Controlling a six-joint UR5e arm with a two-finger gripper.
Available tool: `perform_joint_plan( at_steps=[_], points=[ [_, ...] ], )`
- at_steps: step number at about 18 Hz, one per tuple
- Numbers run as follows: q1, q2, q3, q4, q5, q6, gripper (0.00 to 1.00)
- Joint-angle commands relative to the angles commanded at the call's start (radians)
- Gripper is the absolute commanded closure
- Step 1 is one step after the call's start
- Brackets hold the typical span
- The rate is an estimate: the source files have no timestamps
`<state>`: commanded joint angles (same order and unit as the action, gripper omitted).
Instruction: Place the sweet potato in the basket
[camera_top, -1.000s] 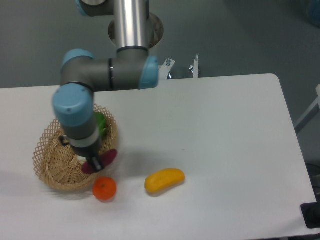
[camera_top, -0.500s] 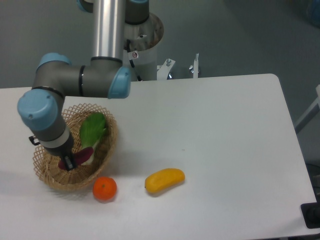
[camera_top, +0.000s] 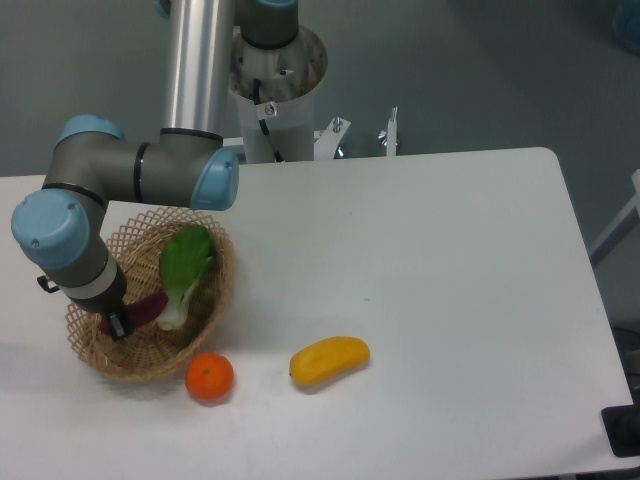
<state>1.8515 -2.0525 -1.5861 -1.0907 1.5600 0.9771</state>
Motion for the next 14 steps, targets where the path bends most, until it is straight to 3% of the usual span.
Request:
perform_joint_plan(
  at_steps=[7,11,14],
  points=[
    [0.000,0.002,0.003,0.080,0.002,-0.031,0.00],
    [0.003,0.006,0.017,0.083,0.002,-0.028,0.00],
    [0.046,0.017,0.014,0.086,0.002,-0.023,0.00]
  ],
)
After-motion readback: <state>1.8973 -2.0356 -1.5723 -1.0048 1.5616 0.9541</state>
